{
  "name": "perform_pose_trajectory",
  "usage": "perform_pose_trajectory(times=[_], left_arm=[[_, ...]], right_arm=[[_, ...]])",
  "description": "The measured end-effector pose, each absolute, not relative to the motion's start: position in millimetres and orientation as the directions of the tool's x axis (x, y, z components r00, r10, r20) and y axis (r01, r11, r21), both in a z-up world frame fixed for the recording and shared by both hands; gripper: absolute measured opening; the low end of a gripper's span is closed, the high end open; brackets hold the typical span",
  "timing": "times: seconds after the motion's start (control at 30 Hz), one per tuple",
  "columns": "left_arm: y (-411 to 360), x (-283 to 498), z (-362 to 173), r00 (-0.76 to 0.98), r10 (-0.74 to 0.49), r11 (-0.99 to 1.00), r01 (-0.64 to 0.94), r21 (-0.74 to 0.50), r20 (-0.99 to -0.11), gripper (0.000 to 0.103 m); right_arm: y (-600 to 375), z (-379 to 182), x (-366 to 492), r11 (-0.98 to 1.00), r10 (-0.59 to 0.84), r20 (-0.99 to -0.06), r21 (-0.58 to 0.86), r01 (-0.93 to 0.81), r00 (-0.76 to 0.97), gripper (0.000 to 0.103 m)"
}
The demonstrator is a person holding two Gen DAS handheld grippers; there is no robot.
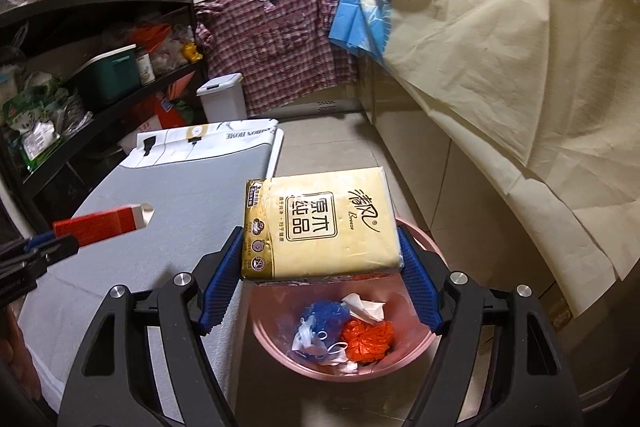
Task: Collect trash
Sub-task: 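Carry the red box in the left tool and tissue pack in the right tool over the bin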
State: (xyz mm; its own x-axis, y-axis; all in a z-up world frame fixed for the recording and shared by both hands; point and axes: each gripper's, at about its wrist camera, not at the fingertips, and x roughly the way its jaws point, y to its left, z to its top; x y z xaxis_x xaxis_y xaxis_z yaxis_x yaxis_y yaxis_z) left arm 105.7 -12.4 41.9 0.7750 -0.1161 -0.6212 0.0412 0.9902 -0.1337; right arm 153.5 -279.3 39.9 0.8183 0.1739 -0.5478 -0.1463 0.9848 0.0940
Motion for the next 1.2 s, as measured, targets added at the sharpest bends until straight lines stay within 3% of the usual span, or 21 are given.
perform_pose_trajectory(times=[0.93, 1.2], left_arm=[[-106, 172, 38, 0.753, -0.256, 0.966, 0.225, -0.130, -0.606, 0.033], [-127, 202, 15, 0.710, -0.287, 0.954, 0.271, -0.127, -0.643, 0.033]], right_arm=[[-332, 20, 196, 0.985, 0.081, -0.591, 0.170, 0.026, 0.803, 0.073], [-337, 11, 210, 0.984, 0.063, -0.609, 0.171, 0.053, 0.791, 0.073]])
